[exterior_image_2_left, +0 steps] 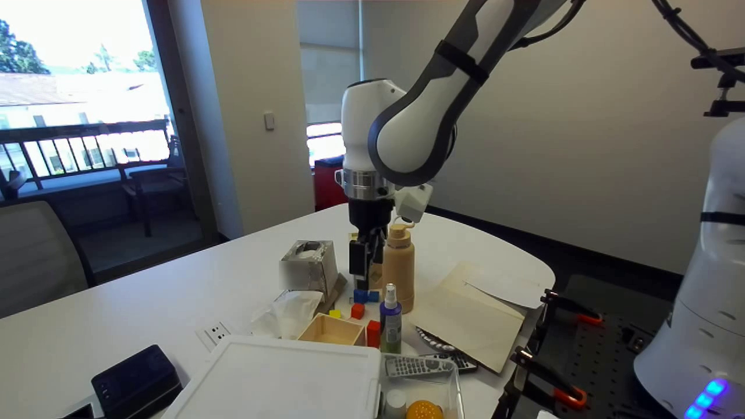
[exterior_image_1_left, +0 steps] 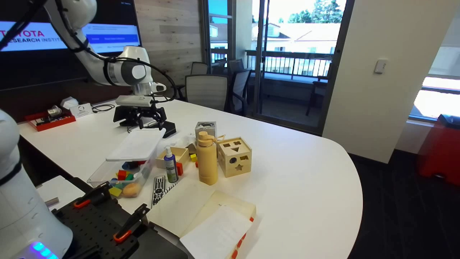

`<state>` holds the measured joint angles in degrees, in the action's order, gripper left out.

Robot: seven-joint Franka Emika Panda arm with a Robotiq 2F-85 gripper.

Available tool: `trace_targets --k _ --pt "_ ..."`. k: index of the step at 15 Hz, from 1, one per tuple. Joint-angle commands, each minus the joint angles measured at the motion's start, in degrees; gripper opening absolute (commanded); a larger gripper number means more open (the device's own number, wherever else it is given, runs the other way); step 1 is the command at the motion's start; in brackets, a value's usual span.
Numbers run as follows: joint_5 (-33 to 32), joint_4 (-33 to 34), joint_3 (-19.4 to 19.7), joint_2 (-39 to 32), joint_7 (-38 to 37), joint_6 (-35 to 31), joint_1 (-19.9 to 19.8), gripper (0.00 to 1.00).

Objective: Remove the blocks from the wooden box and put them in the clear container.

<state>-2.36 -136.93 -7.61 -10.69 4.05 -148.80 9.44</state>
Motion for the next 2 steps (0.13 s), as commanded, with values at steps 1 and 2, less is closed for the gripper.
trace_targets --k 1,2 --pt "-2.09 -0.44 0.26 2.44 -1.23 1.98 -0.16 1.00" --pt "-2.29 -0.50 0.25 2.55 -1.22 1.91 -0.19 1.00"
